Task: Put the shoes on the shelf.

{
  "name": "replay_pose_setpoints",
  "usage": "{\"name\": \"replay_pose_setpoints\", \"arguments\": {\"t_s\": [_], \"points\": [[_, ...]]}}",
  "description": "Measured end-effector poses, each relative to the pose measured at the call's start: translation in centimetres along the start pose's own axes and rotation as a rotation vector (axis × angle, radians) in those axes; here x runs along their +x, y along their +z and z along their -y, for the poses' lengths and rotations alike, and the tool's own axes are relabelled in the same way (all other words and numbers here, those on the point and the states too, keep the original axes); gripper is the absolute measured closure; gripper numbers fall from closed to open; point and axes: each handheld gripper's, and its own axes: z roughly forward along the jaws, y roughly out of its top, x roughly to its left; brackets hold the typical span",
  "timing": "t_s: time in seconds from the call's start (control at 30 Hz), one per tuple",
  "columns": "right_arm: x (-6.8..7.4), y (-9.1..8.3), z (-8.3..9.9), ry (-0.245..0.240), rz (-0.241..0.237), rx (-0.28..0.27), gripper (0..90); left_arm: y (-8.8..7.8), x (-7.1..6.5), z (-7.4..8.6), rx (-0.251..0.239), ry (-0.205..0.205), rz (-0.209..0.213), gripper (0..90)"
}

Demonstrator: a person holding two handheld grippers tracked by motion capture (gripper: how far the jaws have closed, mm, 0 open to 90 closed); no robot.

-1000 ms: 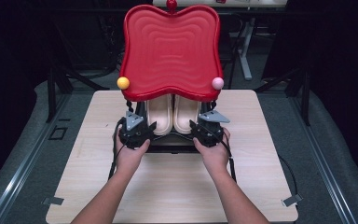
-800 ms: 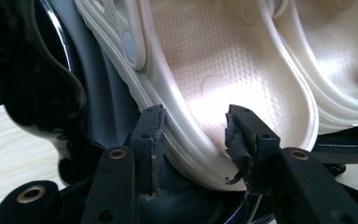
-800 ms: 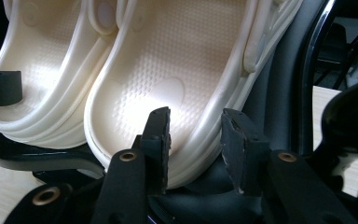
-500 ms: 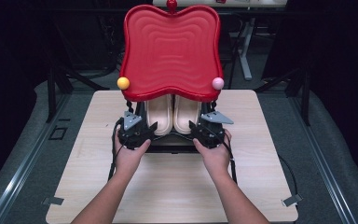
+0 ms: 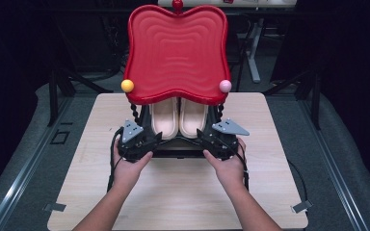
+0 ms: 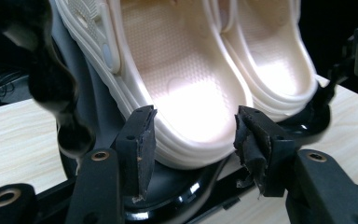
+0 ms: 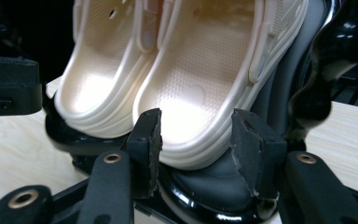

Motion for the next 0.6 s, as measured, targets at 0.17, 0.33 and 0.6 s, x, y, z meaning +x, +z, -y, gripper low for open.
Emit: {"name": "replay_pose_setpoints", "arguments": {"t_s": [0.17,0.33,0.6], "points": [[0.0,-1.5,0.3,-0.054,0.004,0.005,52.0,-1.5,0.2,1.0,0.008,0.022,0.013,47.7],[-0.4,-3.1,1.6,-0.094,0.024,0.022,51.7,-3.1,0.8,2.1,0.014,0.016,0.004,47.1],[-1.3,-6.0,4.5,-0.065,0.039,0.056,50.7,-5.5,1.6,4.4,0.022,0.000,-0.005,45.5]]}}
